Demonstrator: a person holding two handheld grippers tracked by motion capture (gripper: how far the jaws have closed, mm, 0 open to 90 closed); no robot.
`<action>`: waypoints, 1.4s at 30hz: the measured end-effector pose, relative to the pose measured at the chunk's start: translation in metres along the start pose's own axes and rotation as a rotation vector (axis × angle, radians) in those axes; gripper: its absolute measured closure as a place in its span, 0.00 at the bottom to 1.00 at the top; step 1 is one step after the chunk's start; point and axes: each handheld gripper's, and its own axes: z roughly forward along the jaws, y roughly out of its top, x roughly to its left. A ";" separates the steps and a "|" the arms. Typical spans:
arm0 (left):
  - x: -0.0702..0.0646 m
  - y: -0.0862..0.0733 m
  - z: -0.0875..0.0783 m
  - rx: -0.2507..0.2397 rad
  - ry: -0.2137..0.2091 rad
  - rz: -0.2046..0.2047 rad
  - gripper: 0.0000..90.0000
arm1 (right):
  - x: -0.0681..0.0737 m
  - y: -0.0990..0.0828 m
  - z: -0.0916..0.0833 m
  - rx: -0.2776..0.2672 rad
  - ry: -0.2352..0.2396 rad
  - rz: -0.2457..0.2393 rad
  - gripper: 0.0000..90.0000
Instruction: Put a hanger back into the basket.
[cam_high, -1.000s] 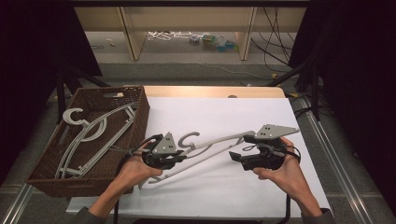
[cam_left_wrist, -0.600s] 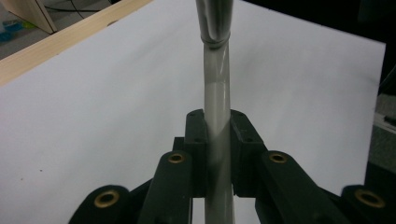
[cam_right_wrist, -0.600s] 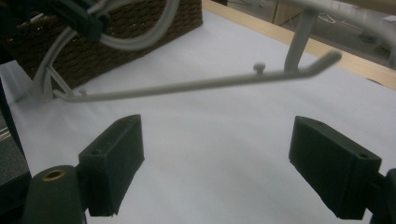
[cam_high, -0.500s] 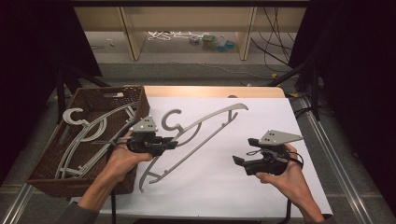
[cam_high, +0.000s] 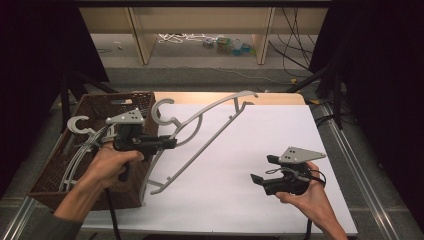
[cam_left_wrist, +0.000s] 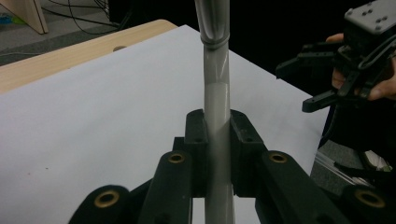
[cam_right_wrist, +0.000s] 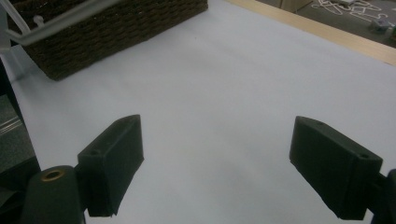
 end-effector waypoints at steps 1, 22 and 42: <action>0.001 0.003 -0.005 0.003 0.003 0.001 0.88 | 0.000 -0.001 0.000 0.000 -0.002 0.007 0.21; 0.037 0.021 -0.088 -0.077 0.085 -0.069 0.88 | 0.002 -0.012 0.003 0.008 0.010 0.011 0.20; 0.098 0.016 -0.103 -0.031 0.277 -0.071 0.88 | 0.002 -0.016 0.002 0.007 0.011 0.014 0.21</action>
